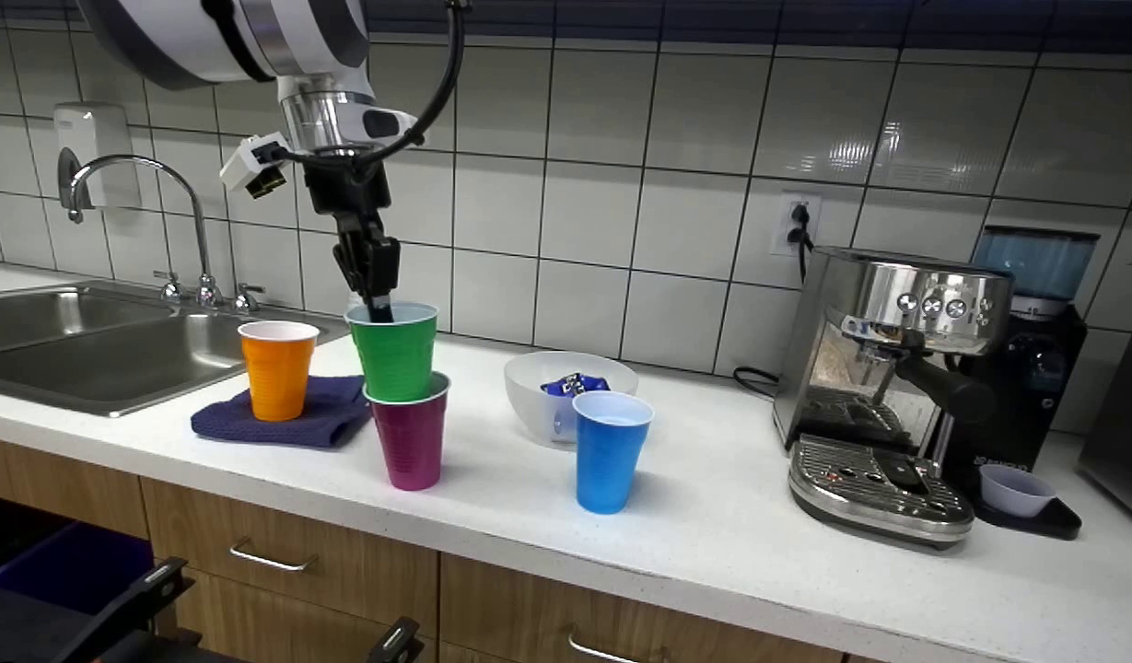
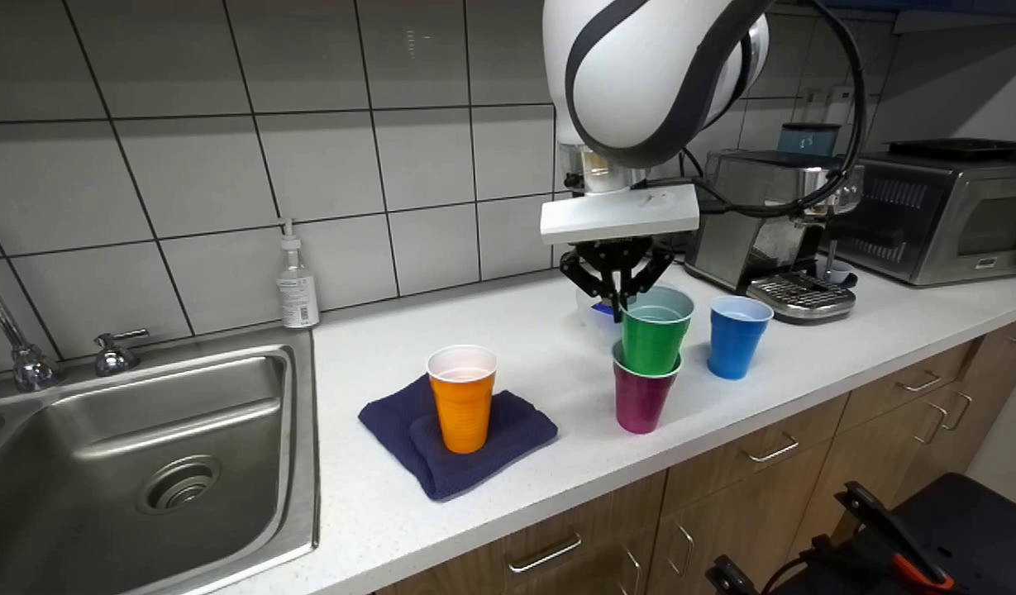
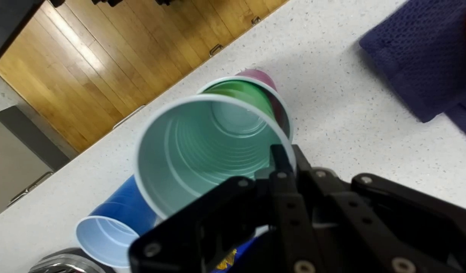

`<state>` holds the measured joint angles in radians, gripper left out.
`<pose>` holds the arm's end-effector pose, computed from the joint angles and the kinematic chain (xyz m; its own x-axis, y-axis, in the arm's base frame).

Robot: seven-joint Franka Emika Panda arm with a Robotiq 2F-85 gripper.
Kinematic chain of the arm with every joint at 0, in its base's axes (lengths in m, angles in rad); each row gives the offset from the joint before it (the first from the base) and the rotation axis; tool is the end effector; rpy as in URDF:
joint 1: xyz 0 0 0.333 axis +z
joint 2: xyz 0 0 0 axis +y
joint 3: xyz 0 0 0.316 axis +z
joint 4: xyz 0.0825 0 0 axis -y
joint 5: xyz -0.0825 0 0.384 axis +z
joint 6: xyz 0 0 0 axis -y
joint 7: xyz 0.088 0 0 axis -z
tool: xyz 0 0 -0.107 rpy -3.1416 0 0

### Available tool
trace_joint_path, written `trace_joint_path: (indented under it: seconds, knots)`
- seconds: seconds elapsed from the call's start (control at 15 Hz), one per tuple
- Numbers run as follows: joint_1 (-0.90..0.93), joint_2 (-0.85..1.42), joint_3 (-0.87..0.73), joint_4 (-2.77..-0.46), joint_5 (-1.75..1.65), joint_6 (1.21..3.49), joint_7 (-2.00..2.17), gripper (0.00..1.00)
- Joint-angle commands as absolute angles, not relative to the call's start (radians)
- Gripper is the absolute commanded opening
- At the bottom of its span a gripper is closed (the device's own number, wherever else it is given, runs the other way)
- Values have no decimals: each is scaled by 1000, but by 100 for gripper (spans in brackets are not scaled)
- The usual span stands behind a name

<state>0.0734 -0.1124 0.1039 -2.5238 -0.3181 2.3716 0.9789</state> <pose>0.4419 0.0751 0.3149 0.8408 -0.5217 0.1448 -0.5408 -0.8221 0.1781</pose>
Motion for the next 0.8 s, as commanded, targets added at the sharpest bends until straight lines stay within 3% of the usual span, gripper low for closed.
trace_joint_path:
  seconds: [0.0,0.6,0.67,0.73]
  knots:
    - [58,-83,106,-2500,-300,2382,986,1]
    - [57,-46,81,-2482,-295,2400,979,1]
    - [57,-42,80,-2479,-296,2400,978,30]
    - [58,-38,79,-2477,-296,2400,978,31]
